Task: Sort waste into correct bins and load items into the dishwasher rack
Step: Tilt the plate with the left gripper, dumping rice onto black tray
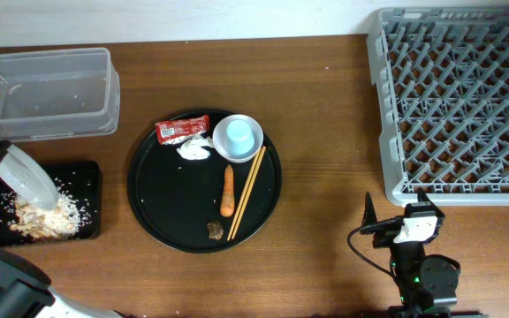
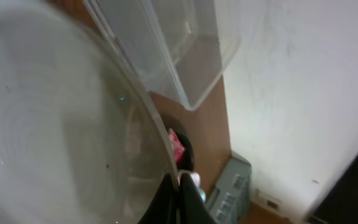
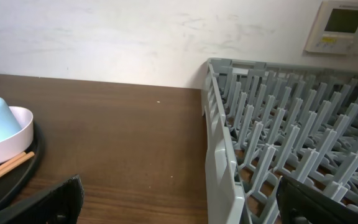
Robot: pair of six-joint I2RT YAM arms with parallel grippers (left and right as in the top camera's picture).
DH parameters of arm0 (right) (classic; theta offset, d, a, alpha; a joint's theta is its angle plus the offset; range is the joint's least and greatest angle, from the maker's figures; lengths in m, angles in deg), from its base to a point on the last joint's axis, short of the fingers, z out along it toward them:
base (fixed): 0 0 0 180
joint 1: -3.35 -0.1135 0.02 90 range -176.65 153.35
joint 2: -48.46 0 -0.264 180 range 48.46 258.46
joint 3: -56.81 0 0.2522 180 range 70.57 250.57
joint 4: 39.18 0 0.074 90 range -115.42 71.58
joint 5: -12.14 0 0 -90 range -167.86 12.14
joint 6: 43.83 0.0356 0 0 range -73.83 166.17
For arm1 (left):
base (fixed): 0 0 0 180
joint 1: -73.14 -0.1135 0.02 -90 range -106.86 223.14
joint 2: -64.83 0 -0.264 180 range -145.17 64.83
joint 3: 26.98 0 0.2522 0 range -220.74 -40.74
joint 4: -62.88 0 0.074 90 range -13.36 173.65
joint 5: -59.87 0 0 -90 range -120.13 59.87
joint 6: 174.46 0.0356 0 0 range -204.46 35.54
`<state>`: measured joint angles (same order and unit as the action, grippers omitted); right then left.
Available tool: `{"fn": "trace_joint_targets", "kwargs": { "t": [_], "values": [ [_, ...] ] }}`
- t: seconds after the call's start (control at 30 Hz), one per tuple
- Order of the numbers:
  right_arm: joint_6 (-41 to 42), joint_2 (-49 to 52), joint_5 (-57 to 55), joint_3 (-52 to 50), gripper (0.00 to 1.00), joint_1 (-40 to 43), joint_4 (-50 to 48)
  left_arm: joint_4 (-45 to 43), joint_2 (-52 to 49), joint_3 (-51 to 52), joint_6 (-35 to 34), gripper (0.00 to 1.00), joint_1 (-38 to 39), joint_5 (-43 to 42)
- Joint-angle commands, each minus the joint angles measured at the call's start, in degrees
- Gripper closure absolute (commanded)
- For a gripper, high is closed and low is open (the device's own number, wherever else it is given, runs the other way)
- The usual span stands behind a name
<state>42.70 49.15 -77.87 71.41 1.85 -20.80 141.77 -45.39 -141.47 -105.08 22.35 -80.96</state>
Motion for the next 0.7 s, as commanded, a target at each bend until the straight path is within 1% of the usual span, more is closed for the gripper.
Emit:
{"fn": "trace_joint_targets", "kwargs": {
  "t": [0.0, 0.1, 0.2, 0.27, 0.33, 0.4, 0.5, 0.57, 0.6, 0.67],
  "values": [
    [-0.1, -0.5, -0.5, -0.5, 0.02, -0.4, 0.1, -3.0, 1.5, -0.6, 2.1, 0.99, -0.3, -3.9],
    [-0.1, -0.5, -0.5, -0.5, 0.02, -0.4, 0.1, -2.0, 1.5, -0.6, 1.9, 0.99, -0.3, -6.5],
    [-0.1, -0.5, -0.5, -0.5, 0.02, -0.4, 0.1, -2.9, 1.4, -0.5, 1.9, 0.99, -0.3, -4.8],
    [-0.1, -0.5, -0.5, -0.5, 0.02, -0.4, 0.1, -1.2, 1.4, -0.5, 2.2, 0.99, -0.4, -9.2],
    [-0.1, -0.5, -0.5, -0.5, 0.02, -0.4, 0.1, -2.7, 1.4, -0.5, 2.3, 0.99, -0.3, -9.5],
    [-0.1, -0.5, -0.5, -0.5, 0.02, -0.4, 0.1, -1.2, 1.4, -0.5, 2.3, 0.99, -0.3, -11.4],
    [-0.1, -0.5, -0.5, -0.5, 0.02, -0.4, 0.1, -2.3, 1.4, -0.5, 2.3, 0.99, -0.3, -8.5],
    [-0.1, -0.5, -0.5, -0.5, 0.02, -0.4, 0.1, 0.1, 1.4, -0.5, 2.6, 0.99, -0.4, -10.3],
    [-0.1, -0.5, -0.5, -0.5, 0.02, -0.4, 0.1, -0.5, 1.4, -0.5, 3.3, 0.99, -0.4, -10.9],
    [-0.1, -0.5, -0.5, -0.5, 0.02, -0.4, 0.1, -2.1, 1.4, -0.5, 3.2, 0.99, -0.2, -6.7]
  ]
}}
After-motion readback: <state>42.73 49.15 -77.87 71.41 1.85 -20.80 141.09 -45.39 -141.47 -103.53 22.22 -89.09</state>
